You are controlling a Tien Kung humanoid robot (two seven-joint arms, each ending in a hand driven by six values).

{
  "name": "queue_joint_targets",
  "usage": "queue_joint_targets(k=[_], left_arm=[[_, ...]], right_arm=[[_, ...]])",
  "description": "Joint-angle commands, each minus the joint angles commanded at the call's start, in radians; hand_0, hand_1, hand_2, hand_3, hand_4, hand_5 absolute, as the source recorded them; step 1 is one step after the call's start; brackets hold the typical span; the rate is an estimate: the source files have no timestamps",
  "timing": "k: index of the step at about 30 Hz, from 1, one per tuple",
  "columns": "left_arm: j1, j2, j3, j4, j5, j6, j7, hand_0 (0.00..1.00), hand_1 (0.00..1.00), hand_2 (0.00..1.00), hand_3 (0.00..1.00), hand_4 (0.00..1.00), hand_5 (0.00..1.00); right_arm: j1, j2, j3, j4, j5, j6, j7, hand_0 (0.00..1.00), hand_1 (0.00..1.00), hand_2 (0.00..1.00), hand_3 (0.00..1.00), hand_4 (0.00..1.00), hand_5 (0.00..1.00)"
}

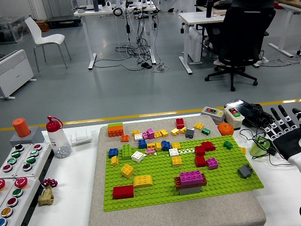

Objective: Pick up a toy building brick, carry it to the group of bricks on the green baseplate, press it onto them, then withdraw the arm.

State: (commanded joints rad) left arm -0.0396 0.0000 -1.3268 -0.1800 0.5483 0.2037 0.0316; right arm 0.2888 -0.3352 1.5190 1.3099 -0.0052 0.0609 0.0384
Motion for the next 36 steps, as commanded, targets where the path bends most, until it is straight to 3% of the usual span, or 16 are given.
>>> queue_joint_targets(k=[18, 36], left_arm=[[-0.015, 0.0, 0.015, 0.0, -0.003, -0.002, 0.001, 0.725, 0.741, 0.816, 0.704, 0.477, 0.998], [-0.026, 0.0, 0.015, 0.0, 0.005, -0.002, 0.006, 0.725, 0.743, 0.815, 0.702, 0.472, 0.998]], right_arm=[[-0.038, 0.012, 0.05, 0.063, 0.063, -0.006, -0.006, 0.856, 0.815, 0.819, 0.776, 0.501, 0.569], [-0.05, 0.009, 0.069, 0.074, 0.074, -0.01, -0.016, 0.85, 0.809, 0.816, 0.773, 0.499, 0.573]])
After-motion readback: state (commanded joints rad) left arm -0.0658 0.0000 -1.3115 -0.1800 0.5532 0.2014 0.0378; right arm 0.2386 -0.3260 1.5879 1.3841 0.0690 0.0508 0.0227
